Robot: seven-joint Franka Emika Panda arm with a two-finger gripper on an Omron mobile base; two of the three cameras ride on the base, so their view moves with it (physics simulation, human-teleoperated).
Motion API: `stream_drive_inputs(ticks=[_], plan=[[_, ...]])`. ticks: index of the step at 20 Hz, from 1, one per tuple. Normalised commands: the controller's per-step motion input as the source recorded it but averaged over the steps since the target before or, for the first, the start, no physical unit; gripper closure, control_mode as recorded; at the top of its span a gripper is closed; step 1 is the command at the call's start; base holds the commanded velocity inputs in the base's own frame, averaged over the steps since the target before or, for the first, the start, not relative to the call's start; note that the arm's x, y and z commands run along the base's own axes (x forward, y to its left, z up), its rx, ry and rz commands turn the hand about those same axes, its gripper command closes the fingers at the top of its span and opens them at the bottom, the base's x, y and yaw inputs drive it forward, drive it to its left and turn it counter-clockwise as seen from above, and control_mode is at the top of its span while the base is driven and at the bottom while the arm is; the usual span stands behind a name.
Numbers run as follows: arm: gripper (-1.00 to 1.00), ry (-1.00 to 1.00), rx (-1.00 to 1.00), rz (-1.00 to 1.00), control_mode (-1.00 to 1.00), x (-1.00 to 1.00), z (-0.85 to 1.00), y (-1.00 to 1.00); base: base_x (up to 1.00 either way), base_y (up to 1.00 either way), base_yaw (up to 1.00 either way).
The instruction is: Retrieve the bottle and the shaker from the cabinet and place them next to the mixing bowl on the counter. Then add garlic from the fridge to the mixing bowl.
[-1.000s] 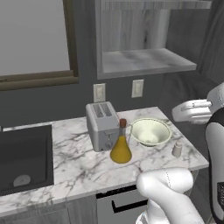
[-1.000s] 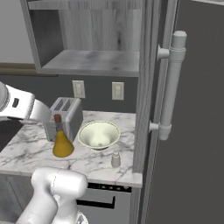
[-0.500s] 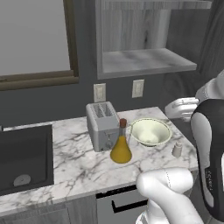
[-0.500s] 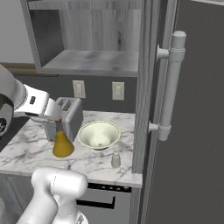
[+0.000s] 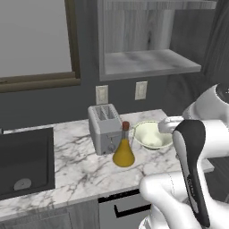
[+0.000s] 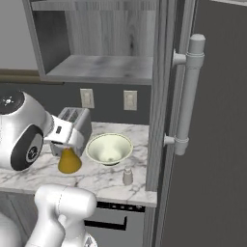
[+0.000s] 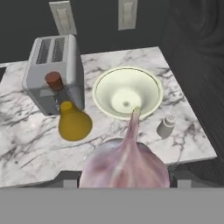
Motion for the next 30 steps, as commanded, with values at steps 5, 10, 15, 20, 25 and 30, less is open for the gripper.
stream_drive_inputs(ticks=[5, 10, 15, 20, 25, 30], plan=[[1.0, 0.21, 0.02, 0.0, -1.0, 0.68, -0.08, -0.19, 0.0, 0.0, 0.0], [1.0, 0.16, 0.0, 0.0, -1.0, 0.76, -0.26, -0.07, 0.0, 0.0, 0.0], [1.0, 0.06, 0.0, 0.0, -1.0, 0.73, -0.54, -0.01, 0.0, 0.0, 0.0], [1.0, 0.0, 0.0, 0.0, -1.0, 0.53, -0.74, -0.03, 0.0, 0.0, 0.0], [1.0, 0.0, 0.0, 0.0, -1.0, 0.55, -0.66, -0.16, 0.0, 0.0, 0.0], [1.0, 0.0, 0.0, 0.0, -1.0, 0.44, -0.5, -0.19, 0.0, 0.0, 0.0]])
